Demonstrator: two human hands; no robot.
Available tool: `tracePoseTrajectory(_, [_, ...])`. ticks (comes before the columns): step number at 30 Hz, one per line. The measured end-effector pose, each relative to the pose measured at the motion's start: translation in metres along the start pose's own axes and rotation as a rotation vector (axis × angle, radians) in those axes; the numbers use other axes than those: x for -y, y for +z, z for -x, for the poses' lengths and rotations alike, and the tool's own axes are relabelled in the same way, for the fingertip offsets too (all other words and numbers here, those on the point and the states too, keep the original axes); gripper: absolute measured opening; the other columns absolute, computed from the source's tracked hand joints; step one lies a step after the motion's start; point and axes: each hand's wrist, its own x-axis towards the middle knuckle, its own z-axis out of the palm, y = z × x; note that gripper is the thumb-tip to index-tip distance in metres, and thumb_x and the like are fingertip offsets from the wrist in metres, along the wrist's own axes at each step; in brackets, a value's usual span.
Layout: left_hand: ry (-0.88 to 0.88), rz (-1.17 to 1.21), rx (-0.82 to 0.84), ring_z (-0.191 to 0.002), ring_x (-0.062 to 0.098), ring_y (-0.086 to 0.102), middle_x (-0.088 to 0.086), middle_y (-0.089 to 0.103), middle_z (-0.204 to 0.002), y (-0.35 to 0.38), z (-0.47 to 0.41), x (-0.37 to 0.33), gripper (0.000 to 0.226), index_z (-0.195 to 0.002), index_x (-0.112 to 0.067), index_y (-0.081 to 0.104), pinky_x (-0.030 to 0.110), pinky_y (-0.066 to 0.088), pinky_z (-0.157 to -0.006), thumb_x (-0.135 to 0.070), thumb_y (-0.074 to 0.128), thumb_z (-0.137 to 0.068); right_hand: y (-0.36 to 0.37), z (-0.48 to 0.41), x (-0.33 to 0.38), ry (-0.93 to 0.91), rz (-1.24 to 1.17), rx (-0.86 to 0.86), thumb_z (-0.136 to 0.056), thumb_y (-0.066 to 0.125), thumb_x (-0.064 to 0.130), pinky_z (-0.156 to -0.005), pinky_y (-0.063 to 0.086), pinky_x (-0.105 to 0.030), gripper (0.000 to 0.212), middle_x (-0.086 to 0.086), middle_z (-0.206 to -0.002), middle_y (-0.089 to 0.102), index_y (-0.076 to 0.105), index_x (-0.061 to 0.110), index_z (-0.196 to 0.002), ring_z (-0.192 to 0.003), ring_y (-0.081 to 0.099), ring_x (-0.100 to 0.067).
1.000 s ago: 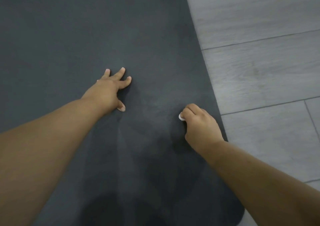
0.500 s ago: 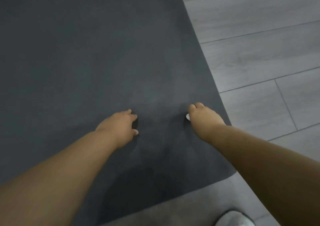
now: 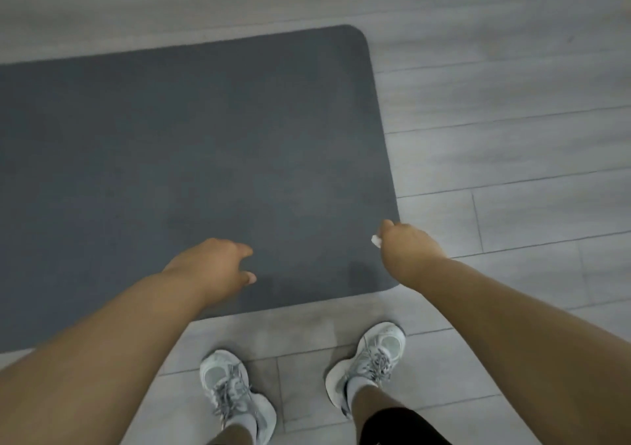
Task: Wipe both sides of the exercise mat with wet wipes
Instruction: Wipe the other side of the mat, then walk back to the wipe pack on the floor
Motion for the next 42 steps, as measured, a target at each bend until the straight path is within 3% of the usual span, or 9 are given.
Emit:
tracePoseTrajectory(5, [-0.061,0.136,-0.079,-0.134,0.020,0.037,0.000,0.038,-0.148,-0.044,0.102,-0.013,0.055,-0.142,-0.026,0.037,0.031,0.033,-0.108,-0.045,0.051,-0.092,-0.083,0.073,0.009,-0.110,0.052,-0.037,-0.095,0.044,0.008,-0.073,0.040,-0.036,0.017,-0.016,-0.111,0.053,0.043,0.005,-0.111,-0.101,0.056,-0.036])
tracePoseTrajectory(9, [-0.113,0.231,-0.105,-0.132,0.021,0.040,0.001,0.041,-0.146,-0.065,0.167,-0.025,0.056,-0.142,-0.025,0.039,0.034,0.036,-0.107,-0.045,0.054,-0.091,-0.134,0.129,0.017,-0.143,0.049,-0.090,-0.087,0.044,-0.001,-0.079,0.046,-0.041,0.036,-0.015,-0.116,0.048,0.040,0.008,-0.121,-0.101,0.056,-0.038])
tracePoseTrajectory(13, [-0.100,0.299,-0.175,-0.130,0.022,0.042,0.002,0.042,-0.145,-0.088,0.218,-0.036,0.055,-0.141,-0.026,0.040,0.035,0.037,-0.105,-0.045,0.054,-0.091,-0.170,0.181,0.023,-0.190,-0.001,-0.104,-0.087,0.038,-0.003,-0.081,0.048,-0.038,0.052,-0.012,-0.120,0.038,0.042,0.023,-0.133,-0.095,0.054,-0.035])
tracePoseTrajectory(18, [-0.047,0.260,-0.242,-0.131,0.023,0.041,0.001,0.041,-0.145,-0.118,0.267,-0.039,0.055,-0.140,-0.028,0.040,0.037,0.038,-0.105,-0.046,0.055,-0.090,-0.207,0.228,0.030,-0.156,-0.102,-0.197,-0.088,0.039,-0.003,-0.088,0.049,-0.037,0.050,-0.007,-0.123,0.035,0.050,0.020,-0.131,-0.092,0.055,-0.029])
tracePoseTrajectory(22, [-0.041,0.226,-0.322,-0.130,0.025,0.041,0.002,0.041,-0.145,-0.147,0.302,-0.035,0.056,-0.139,-0.028,0.041,0.039,0.038,-0.104,-0.047,0.055,-0.089,-0.244,0.264,0.032,-0.195,-0.101,-0.302,-0.097,0.042,0.018,-0.093,0.045,-0.037,0.032,-0.010,-0.127,0.040,0.053,0.018,-0.127,-0.103,0.054,-0.031])
tracePoseTrajectory(24, [-0.048,0.215,-0.348,-0.130,0.024,0.041,0.002,0.041,-0.145,-0.162,0.318,-0.037,0.055,-0.140,-0.028,0.041,0.037,0.039,-0.102,-0.046,0.055,-0.090,-0.265,0.278,0.028,-0.208,-0.092,-0.325,-0.097,0.042,0.013,-0.092,0.045,-0.036,0.032,-0.010,-0.126,0.041,0.054,0.018,-0.126,-0.104,0.054,-0.031])
tracePoseTrajectory(31, [-0.093,0.208,-0.419,-0.131,0.023,0.040,0.002,0.040,-0.146,-0.228,0.341,-0.070,0.055,-0.140,-0.027,0.040,0.036,0.038,-0.103,-0.045,0.055,-0.090,-0.347,0.292,-0.011,-0.253,-0.071,-0.386,-0.096,0.040,0.008,-0.093,0.046,-0.040,0.050,-0.009,-0.134,0.041,0.030,0.023,-0.143,-0.116,0.048,-0.031])
tracePoseTrajectory(35, [-0.144,0.184,-0.483,-0.128,0.023,0.043,0.002,0.046,-0.141,-0.277,0.328,-0.112,0.050,-0.134,-0.025,0.048,0.037,0.040,-0.103,-0.046,0.055,-0.089,-0.405,0.265,-0.057,-0.277,0.008,-0.431,-0.095,0.043,0.010,-0.088,0.048,-0.041,0.035,-0.008,-0.128,0.047,0.044,0.016,-0.130,-0.109,0.052,-0.030])
tracePoseTrajectory(42, [-0.185,0.277,-0.465,-0.131,0.023,0.040,0.004,0.040,-0.145,-0.345,0.285,-0.247,0.051,-0.140,-0.024,0.041,0.035,0.037,-0.103,-0.040,0.052,-0.093,-0.507,0.211,-0.164,-0.405,0.180,-0.400,-0.096,0.044,0.016,-0.093,0.044,-0.040,0.035,-0.007,-0.132,0.046,0.045,0.019,-0.131,-0.117,0.047,-0.028])
